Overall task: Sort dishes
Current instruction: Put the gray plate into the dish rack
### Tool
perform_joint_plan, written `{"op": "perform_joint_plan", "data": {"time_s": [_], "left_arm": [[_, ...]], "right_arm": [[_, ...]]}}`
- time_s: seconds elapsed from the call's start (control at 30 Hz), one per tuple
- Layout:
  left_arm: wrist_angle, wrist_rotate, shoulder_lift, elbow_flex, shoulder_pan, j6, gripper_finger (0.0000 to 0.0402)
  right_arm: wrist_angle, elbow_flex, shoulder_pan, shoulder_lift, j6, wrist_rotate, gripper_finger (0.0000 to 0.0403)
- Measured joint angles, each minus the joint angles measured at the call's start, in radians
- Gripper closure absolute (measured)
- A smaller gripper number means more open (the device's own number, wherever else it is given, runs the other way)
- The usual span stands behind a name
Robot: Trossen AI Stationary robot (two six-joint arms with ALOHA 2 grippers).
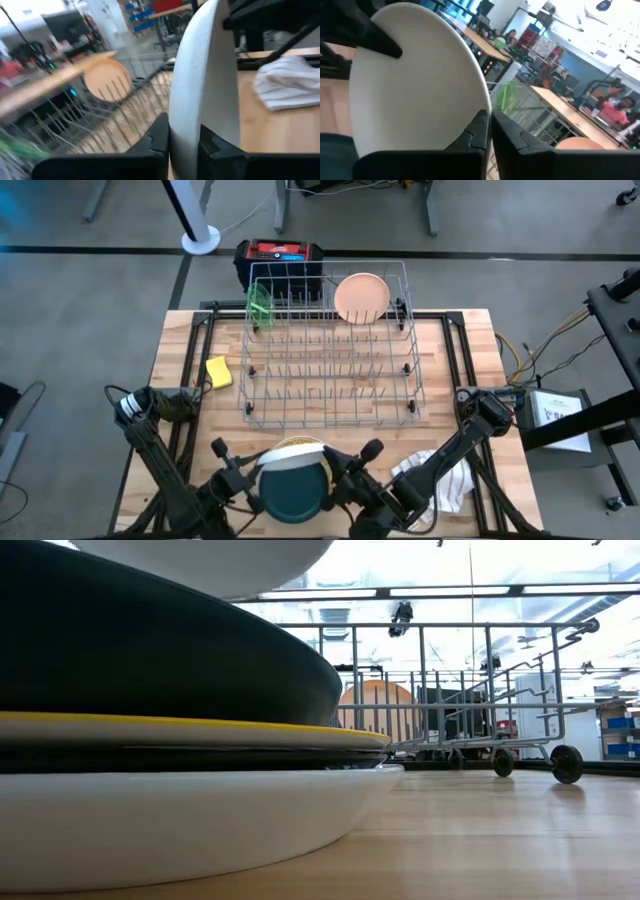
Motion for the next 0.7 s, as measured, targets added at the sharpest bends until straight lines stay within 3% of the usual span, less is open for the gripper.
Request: {"op": "perform_joint_plan", "data": {"time_s": [0.13,0.47,0.6,0.7], "left_arm": [[0.01,-0.058,-0.021,-0.036,0.079,0.044,0.0386],[0.008,-0.144,-0.041,-0.038,0.216,0.212,0.0388],[0.003,-0.169,-0.051,-0.038,0.218,0.259,0.0388],[0.001,-0.169,-0.063,-0.037,0.221,0.28,0.0388]], "right_arm": [[-0.052,0.0,-0.019,-0.043,0.061,-0.026,0.0353],[-0.394,0.002,-0.114,-0.173,0.272,-0.261,0.0241],[-0.496,0.002,-0.162,-0.211,0.268,-0.416,0.0209],[-0.508,0.002,-0.196,-0.229,0.209,-0.447,0.0194]]}}
